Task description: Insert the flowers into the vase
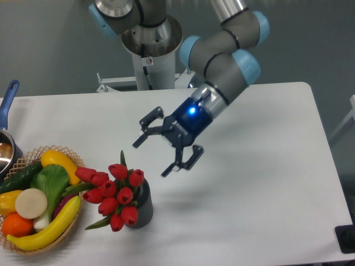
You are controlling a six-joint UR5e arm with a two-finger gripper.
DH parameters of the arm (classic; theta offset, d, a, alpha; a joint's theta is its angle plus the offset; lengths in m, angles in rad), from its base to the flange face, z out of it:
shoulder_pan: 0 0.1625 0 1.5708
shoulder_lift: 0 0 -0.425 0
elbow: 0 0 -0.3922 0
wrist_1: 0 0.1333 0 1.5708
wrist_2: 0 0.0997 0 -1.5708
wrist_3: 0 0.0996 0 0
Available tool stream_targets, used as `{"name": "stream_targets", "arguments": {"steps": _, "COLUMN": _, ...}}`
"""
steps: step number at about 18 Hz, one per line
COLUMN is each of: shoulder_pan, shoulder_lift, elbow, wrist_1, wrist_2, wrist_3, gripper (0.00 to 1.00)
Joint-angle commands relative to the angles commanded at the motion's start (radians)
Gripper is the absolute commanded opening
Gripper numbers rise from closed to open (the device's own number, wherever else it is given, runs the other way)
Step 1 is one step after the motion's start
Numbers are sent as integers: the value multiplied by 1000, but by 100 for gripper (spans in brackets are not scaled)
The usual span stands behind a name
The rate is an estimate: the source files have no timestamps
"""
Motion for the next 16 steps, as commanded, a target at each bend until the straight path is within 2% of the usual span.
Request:
{"name": "stream_targets", "arguments": {"steps": 2, "shoulder_pan": 43, "shoulder_lift": 0, "elbow": 26, "wrist_1": 0, "wrist_2": 58, "wrist_3": 2, "gripper": 100}}
{"name": "stream_targets", "arguments": {"steps": 5, "shoulder_pan": 103, "shoulder_lift": -3, "elbow": 54, "wrist_1": 0, "wrist_2": 254, "wrist_3": 14, "gripper": 100}}
{"name": "stream_targets", "arguments": {"steps": 8, "shoulder_pan": 112, "shoulder_lift": -17, "elbow": 75, "wrist_1": -2, "wrist_2": 544, "wrist_3": 34, "gripper": 100}}
{"name": "stream_targets", "arguments": {"steps": 11, "shoulder_pan": 108, "shoulder_lift": -69, "elbow": 95, "wrist_1": -2, "wrist_2": 800, "wrist_3": 40, "gripper": 100}}
{"name": "stream_targets", "arguments": {"steps": 14, "shoulder_pan": 100, "shoulder_lift": -116, "elbow": 103, "wrist_1": -2, "wrist_2": 969, "wrist_3": 66, "gripper": 100}}
{"name": "stream_targets", "arguments": {"steps": 16, "shoulder_pan": 92, "shoulder_lift": -129, "elbow": 97, "wrist_1": -3, "wrist_2": 1016, "wrist_3": 78, "gripper": 100}}
